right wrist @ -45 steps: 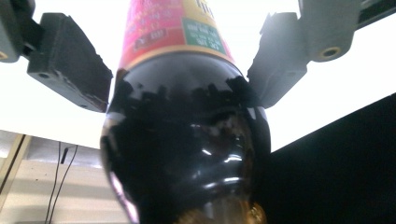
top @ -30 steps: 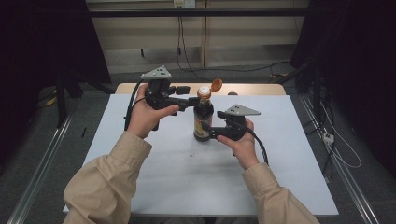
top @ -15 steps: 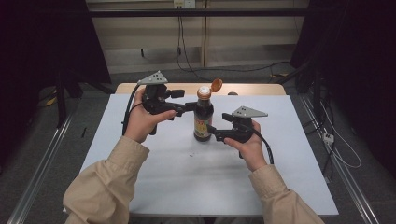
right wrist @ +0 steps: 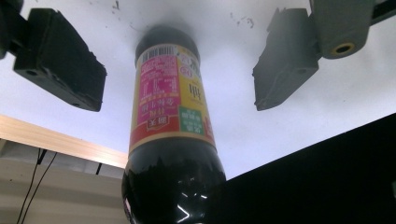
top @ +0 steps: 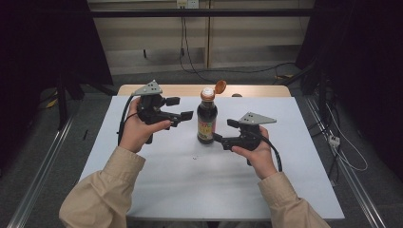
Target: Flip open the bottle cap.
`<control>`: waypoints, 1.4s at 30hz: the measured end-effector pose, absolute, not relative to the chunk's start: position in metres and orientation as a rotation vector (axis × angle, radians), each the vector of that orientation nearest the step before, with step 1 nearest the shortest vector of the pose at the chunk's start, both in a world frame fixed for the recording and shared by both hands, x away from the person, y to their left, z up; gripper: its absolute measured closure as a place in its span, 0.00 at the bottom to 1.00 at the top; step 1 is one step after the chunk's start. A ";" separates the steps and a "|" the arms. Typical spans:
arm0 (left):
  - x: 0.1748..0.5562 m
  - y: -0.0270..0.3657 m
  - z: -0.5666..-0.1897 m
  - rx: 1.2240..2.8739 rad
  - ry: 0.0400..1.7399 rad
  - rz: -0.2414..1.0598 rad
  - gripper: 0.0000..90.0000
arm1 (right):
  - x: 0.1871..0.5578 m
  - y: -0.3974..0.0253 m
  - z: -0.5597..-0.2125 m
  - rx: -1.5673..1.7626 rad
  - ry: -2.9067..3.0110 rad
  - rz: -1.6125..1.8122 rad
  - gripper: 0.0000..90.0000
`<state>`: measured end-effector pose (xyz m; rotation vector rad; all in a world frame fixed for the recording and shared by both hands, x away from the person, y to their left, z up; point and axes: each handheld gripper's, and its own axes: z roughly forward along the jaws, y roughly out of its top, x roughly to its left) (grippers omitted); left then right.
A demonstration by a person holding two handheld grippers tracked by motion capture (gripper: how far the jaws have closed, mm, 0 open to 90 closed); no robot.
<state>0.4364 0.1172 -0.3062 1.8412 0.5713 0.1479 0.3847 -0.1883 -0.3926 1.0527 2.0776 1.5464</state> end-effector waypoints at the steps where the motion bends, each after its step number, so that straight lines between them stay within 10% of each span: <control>1: 0.436 0.119 -0.308 1.836 0.576 0.147 0.20 | 0.384 -0.190 -0.393 1.049 2.082 1.546 0.19; 42: 0.396 0.176 -0.379 1.837 0.611 0.107 0.17 | 0.335 -0.233 -0.415 1.085 2.101 1.551 0.19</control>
